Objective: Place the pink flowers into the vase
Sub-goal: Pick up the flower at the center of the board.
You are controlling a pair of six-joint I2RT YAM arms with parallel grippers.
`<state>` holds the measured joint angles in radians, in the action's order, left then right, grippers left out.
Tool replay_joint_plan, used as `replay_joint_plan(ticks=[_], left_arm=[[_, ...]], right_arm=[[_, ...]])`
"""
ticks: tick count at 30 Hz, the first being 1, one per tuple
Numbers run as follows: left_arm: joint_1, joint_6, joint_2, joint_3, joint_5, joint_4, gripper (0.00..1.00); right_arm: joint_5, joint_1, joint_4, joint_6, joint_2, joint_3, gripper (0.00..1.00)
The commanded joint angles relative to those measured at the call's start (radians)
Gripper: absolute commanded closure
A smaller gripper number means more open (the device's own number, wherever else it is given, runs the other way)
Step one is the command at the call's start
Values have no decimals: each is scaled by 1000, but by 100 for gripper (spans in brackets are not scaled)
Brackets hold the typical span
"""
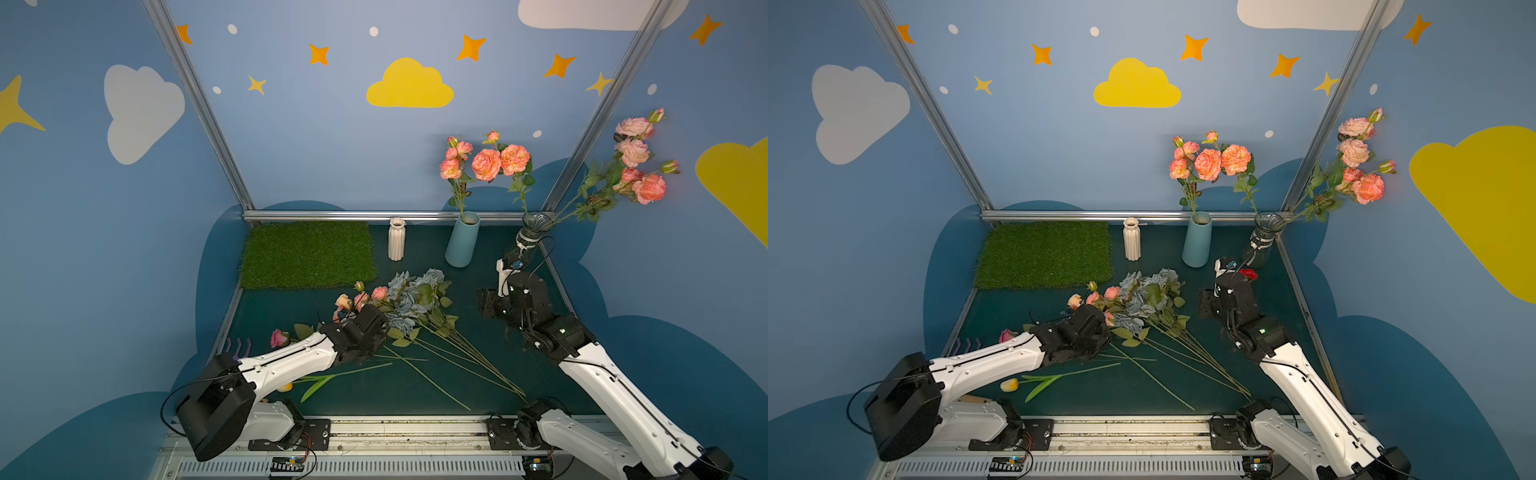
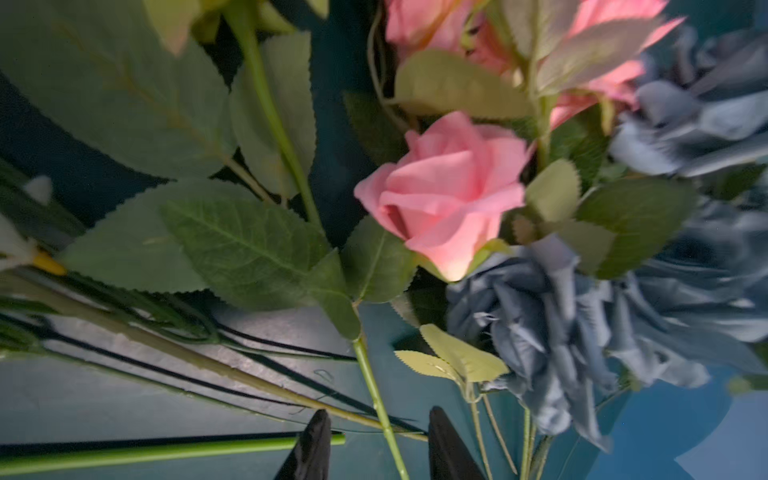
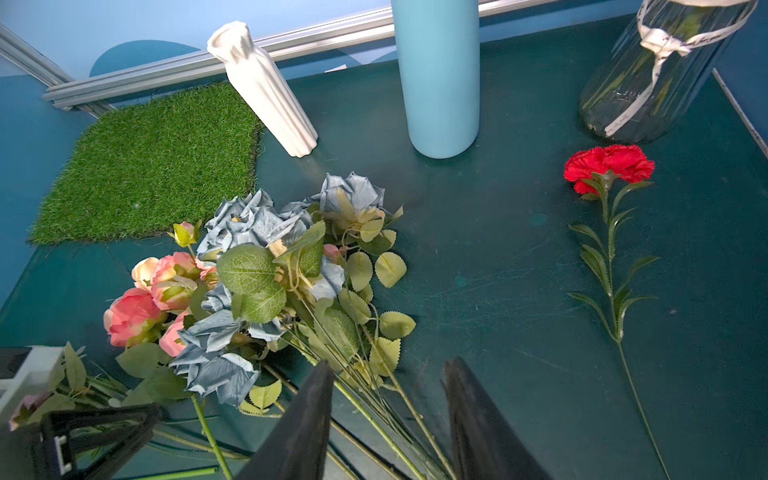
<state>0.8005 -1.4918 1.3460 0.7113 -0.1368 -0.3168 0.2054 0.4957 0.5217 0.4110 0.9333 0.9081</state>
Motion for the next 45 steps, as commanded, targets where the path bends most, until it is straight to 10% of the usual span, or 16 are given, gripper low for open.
replay_joint_plan(ticks=[1,45], left_arm=[[-1,-12,22,6,35,71,60],[-52,-75,171,-33,105,183,73]], right_arm=[[9,-8,3,9,-16,-15,54],[-15,-72,-2,23,-45,-39,54]])
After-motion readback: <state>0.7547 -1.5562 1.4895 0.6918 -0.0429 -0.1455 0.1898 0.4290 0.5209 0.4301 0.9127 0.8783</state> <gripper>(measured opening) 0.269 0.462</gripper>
